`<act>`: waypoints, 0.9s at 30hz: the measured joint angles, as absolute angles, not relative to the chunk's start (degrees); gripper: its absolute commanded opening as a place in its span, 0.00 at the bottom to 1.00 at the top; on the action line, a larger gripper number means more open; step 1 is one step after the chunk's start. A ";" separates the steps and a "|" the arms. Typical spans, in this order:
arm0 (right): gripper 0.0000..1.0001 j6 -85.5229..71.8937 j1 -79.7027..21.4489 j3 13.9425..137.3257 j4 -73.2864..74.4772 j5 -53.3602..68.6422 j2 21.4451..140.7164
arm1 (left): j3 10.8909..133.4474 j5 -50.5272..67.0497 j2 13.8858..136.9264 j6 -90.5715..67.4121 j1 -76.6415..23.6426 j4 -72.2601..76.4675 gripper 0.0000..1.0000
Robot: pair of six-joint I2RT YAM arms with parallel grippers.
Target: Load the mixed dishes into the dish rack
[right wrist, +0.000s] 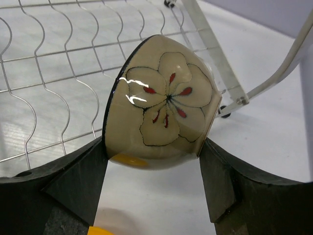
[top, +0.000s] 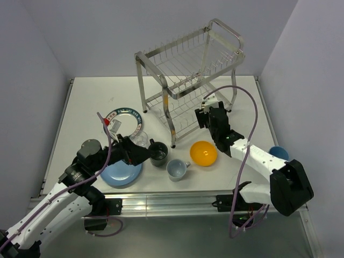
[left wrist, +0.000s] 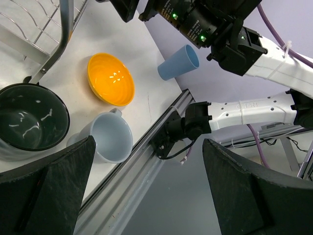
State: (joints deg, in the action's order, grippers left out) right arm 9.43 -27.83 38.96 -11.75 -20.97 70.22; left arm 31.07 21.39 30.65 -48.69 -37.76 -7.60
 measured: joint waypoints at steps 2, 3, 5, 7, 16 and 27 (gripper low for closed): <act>0.00 11.88 -28.95 39.07 -13.26 -22.24 70.37 | 31.05 21.63 30.76 -48.71 -37.74 -7.14 0.97; 0.00 13.30 -29.45 39.35 -13.37 -22.79 70.67 | 30.96 21.71 30.74 -48.69 -37.76 -6.81 0.97; 0.00 16.40 -30.63 40.10 -13.87 -24.29 71.70 | 30.81 21.80 30.44 -48.69 -37.76 -6.70 0.97; 0.00 19.35 -31.53 40.62 -14.35 -25.74 73.06 | 30.57 21.80 30.00 -48.69 -37.74 -6.68 0.97; 0.00 30.83 -33.76 41.98 -18.79 -33.28 80.77 | 29.93 22.26 29.82 -48.66 -37.74 -6.61 0.96; 0.00 46.15 -34.44 40.32 -43.22 -42.33 89.71 | 27.68 22.68 30.04 -47.27 -37.76 -6.20 0.96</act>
State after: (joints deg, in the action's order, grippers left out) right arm 46.15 -34.44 40.32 -43.22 -42.33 89.71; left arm 27.68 22.68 30.04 -47.27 -37.76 -6.20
